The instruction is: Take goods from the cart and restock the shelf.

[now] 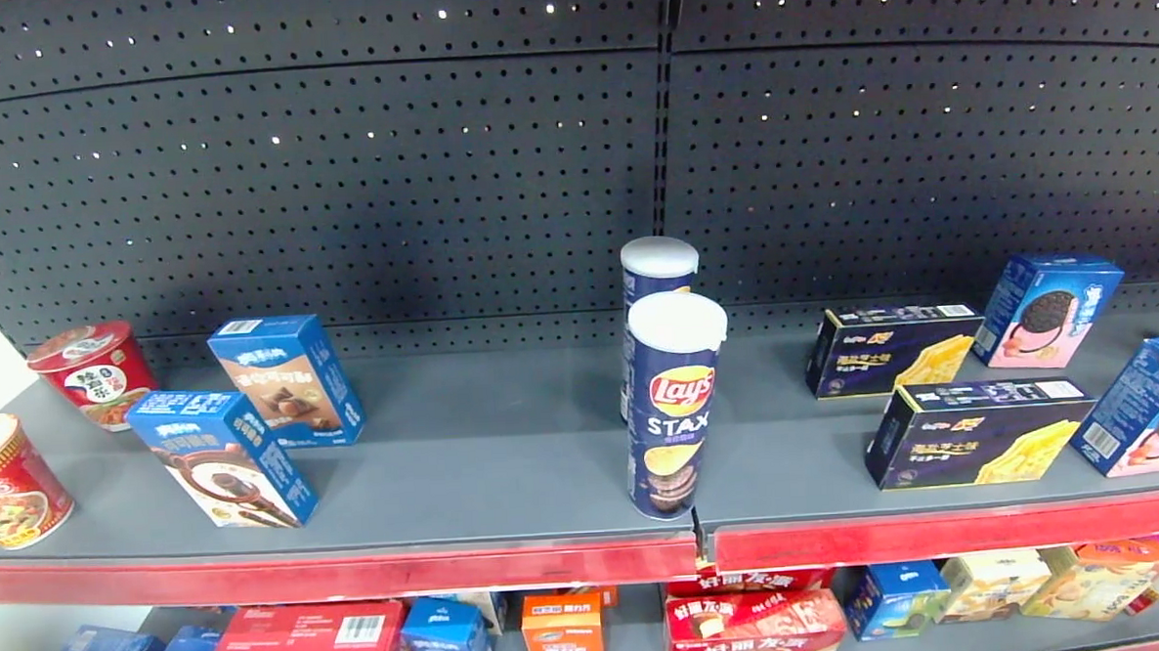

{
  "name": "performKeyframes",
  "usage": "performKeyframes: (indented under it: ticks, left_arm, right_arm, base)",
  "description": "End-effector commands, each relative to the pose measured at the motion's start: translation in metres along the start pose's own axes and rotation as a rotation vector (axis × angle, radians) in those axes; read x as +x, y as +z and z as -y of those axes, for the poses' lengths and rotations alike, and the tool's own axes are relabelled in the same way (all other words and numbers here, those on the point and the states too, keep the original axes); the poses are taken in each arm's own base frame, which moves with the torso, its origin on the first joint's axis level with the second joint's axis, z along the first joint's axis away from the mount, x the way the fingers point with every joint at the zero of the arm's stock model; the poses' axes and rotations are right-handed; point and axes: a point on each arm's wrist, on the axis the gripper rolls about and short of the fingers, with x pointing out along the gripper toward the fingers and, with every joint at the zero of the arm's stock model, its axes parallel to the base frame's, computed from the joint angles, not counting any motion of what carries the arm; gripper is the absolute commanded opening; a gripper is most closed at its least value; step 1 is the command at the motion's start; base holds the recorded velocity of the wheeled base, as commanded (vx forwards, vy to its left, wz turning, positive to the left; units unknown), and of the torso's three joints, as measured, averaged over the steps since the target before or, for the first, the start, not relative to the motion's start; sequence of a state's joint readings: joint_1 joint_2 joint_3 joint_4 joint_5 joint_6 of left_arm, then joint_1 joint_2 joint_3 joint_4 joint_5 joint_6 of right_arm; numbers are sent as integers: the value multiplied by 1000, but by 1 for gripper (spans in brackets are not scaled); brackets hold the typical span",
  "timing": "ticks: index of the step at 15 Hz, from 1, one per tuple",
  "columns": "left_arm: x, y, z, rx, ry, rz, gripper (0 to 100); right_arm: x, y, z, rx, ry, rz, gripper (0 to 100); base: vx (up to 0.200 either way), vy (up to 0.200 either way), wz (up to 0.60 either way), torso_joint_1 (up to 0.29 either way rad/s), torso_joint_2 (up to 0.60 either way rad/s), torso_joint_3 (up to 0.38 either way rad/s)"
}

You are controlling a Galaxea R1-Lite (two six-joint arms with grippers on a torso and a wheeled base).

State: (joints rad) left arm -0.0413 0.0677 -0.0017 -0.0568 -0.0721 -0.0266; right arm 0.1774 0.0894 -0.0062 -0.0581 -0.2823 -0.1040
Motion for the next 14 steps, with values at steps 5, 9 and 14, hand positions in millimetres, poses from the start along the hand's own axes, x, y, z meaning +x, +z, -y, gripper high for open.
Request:
performKeyframes:
  ticks: [5, 9, 14]
  left_arm:
    - [0, 0, 0, -9, 1, -2, 100]
    - [0, 0, 0, -12, 1, -2, 100]
    - [0, 0, 0, -1, -2, -2, 100]
  right_arm:
    - [0, 0, 0, 1, 1, -1, 100]
    - [0, 0, 0, -1, 1, -1, 100]
    - [0, 0, 0, -3, 4, -2, 100]
  base:
    - [0, 0, 0, 0, 0, 0]
    - [0, 0, 0, 0, 0, 0]
    - [0, 0, 0, 0, 0, 0]
